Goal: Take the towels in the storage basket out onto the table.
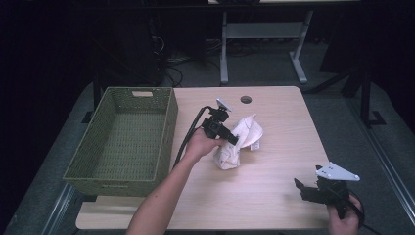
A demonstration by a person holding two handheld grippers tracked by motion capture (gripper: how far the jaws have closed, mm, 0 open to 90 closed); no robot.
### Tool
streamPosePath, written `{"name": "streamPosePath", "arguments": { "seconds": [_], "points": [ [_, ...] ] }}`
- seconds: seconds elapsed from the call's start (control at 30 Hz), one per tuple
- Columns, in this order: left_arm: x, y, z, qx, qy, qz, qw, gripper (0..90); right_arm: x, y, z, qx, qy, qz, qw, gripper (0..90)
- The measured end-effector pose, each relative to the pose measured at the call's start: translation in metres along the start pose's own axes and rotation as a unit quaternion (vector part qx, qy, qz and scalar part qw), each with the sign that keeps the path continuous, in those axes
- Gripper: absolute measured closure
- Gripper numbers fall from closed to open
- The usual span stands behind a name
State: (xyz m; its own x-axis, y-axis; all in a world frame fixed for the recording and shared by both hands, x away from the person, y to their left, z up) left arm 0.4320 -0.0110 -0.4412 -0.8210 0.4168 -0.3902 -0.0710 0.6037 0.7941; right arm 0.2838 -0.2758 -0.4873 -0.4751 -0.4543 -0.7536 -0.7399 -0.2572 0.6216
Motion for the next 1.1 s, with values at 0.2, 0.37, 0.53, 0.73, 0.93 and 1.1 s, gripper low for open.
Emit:
{"name": "streamPosePath", "arguments": {
  "seconds": [0.2,0.37,0.53,0.73,0.93,1.1],
  "points": [
    [0.003,-0.004,0.001,0.004,0.005,0.002,1.0000,66.6,0.000,-0.001,0.001,-0.002,0.000,0.001,1.0000,13.9],
    [0.007,-0.007,0.005,0.001,0.011,-0.001,0.9999,61.3,0.001,-0.002,0.002,-0.003,0.004,0.004,1.0000,13.9],
    [0.010,-0.003,0.005,0.007,0.010,-0.009,0.9999,58.9,0.001,-0.003,0.003,-0.004,0.005,0.004,1.0000,13.9],
    [0.014,0.002,0.003,0.010,0.000,-0.015,0.9998,55.8,0.002,-0.003,0.003,-0.003,0.004,0.006,1.0000,13.9],
    [0.019,0.011,-0.003,0.017,-0.008,-0.037,0.9992,52.1,0.004,-0.003,0.002,-0.001,0.001,0.008,1.0000,13.9],
    [0.027,0.019,-0.007,0.019,-0.021,-0.045,0.9986,49.9,0.005,-0.002,0.001,0.001,0.000,0.009,1.0000,13.9]
  ]
}}
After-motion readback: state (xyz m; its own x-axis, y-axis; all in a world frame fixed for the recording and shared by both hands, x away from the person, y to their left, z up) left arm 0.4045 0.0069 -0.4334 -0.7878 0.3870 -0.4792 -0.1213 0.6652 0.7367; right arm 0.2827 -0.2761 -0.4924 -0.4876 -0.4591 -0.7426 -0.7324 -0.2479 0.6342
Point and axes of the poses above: each handheld gripper's, and its own axes: y roughly backward along the jaws, x roughly out of its underside, z roughly to its left, the point moved 7 cm from there along -y, roughly forward along the jaws, and after that the axes turned 7 degrees about y, right-handed, at the moved point
